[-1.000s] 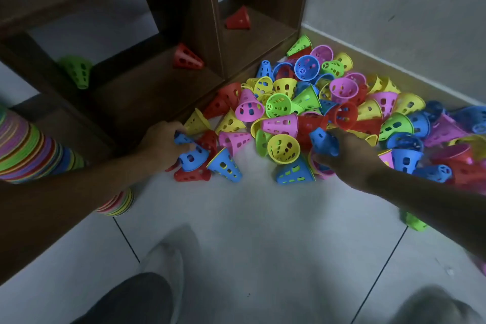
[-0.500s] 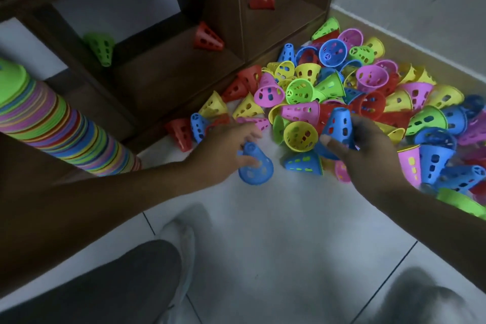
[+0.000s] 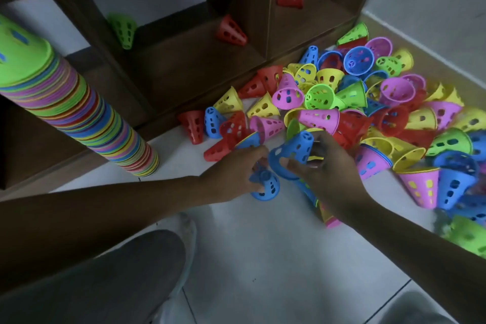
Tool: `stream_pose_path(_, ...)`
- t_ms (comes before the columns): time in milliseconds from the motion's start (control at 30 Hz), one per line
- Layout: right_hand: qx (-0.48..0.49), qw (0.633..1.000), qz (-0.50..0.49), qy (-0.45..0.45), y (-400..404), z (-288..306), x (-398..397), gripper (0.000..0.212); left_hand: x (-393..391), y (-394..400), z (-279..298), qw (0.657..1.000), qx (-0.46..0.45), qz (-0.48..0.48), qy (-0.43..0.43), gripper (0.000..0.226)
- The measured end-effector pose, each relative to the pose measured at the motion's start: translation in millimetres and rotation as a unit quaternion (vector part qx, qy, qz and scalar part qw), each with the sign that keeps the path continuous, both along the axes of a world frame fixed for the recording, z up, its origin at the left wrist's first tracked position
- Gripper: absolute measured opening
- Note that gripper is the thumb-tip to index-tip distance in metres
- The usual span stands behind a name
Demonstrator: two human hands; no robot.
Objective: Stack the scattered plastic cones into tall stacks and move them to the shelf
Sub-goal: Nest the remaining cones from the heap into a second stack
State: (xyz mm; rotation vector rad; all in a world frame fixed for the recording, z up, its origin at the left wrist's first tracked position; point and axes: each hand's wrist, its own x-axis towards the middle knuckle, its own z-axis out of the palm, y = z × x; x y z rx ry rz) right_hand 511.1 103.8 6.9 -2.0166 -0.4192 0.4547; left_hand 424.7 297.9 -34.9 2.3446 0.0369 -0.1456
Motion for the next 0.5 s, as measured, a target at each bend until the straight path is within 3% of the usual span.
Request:
stream_pose_path(267, -0.036, 0.993, 0.109, -0.003, 21.3, -5.2, -4.8, 0.046, -21.3, 59.0, 4.4, 0.994, 0.040, 0.088, -0.043, 0.039)
stream_pose_path(500, -0.136, 0.975, 0.174, -0.026, 33.2, -24.0, -8.9, 0.051, -20.8, 79.7, -4.5, 0.985, 0.096, 0.133, -0.047, 0.048)
